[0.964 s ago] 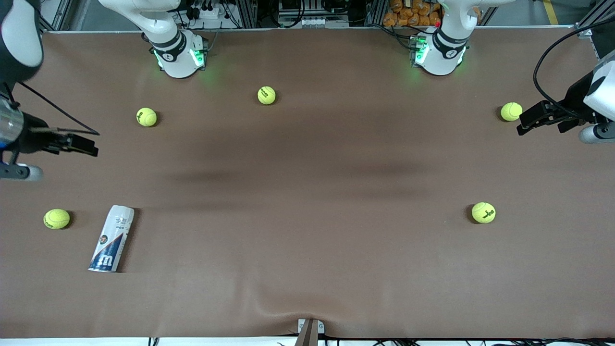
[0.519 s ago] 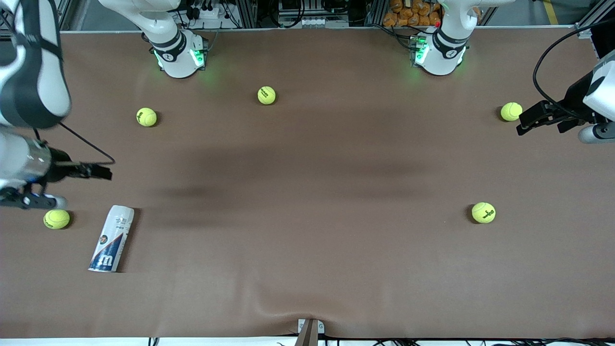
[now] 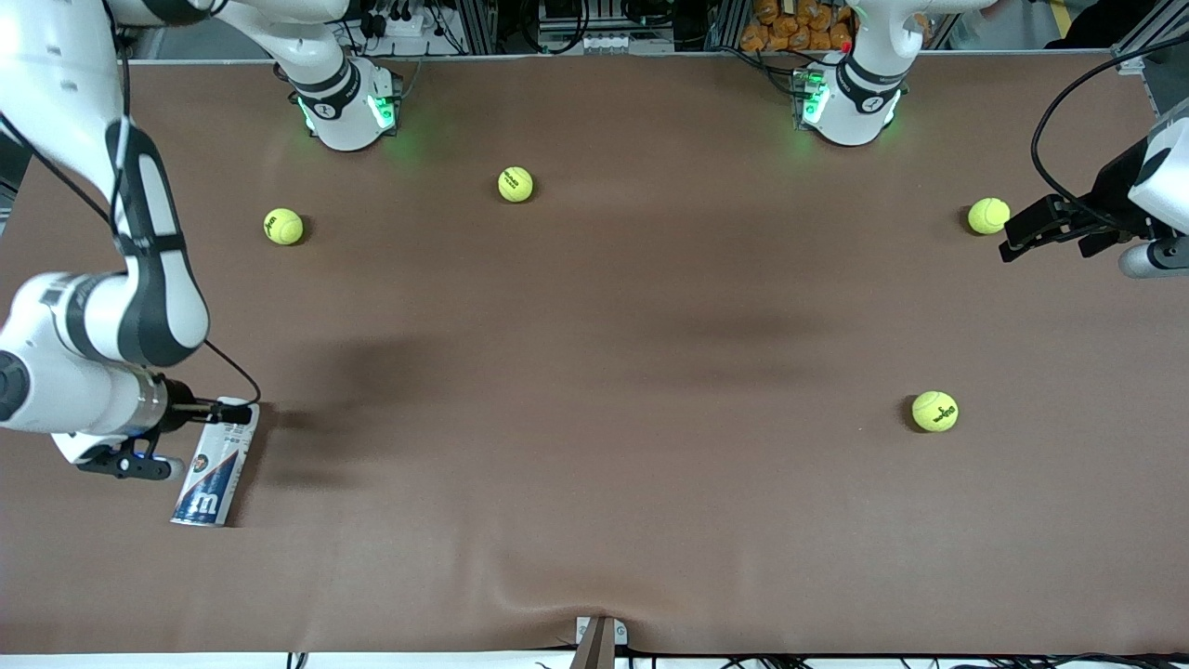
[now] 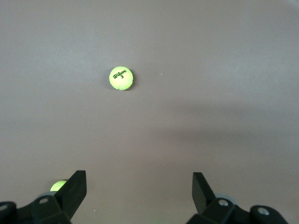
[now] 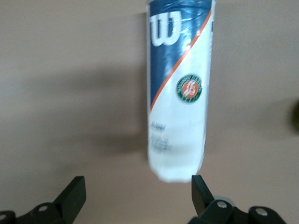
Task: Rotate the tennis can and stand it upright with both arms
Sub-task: 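Reach the right gripper down over the lying Wilson can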
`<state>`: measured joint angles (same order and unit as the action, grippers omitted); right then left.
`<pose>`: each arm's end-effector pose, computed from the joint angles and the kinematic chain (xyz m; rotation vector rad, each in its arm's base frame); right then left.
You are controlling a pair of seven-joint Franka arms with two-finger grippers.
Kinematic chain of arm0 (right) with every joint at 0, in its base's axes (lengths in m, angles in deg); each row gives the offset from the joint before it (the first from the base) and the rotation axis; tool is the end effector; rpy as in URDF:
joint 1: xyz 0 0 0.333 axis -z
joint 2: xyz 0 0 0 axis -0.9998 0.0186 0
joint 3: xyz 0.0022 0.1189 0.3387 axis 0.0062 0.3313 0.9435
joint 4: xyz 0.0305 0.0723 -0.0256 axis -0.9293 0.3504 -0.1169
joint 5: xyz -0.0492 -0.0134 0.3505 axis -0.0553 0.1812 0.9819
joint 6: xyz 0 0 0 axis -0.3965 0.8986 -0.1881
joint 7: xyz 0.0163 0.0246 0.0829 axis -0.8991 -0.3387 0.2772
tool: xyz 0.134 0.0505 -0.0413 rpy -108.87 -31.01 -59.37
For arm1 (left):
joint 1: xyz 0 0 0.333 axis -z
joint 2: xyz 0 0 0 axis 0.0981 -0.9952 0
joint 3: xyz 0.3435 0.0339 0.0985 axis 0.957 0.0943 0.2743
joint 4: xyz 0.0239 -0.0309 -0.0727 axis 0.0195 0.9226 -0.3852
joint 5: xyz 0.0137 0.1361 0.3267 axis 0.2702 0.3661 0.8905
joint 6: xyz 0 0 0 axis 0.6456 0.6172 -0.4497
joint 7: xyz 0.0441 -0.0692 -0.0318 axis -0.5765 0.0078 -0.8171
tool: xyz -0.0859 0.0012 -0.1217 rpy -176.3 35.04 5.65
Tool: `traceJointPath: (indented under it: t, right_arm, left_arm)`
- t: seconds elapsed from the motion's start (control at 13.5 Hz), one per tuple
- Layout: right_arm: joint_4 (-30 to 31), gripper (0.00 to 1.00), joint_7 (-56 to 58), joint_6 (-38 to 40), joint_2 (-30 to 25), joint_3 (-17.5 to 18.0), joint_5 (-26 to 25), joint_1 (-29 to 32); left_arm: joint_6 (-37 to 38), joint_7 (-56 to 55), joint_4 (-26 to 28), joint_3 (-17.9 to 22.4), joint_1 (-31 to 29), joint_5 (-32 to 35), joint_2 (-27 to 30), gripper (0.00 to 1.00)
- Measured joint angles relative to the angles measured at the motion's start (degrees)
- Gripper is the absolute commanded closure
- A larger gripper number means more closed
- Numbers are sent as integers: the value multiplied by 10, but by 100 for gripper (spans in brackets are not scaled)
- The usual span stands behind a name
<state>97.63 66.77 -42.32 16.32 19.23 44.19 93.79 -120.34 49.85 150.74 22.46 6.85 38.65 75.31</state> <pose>0.6752 -0.0732 0.2959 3.1045 -0.2084 -0.1786 0.5093 -0.0270 0.6151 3.0998 0.1183 -0.0041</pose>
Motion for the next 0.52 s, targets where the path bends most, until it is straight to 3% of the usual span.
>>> traceJointPath:
  t: [0.52]
  right_arm:
    - [-6, 0, 88, -119, 73, 0, 0, 29]
  left_arm:
    - [1, 0, 0, 0, 0, 0, 0, 0]
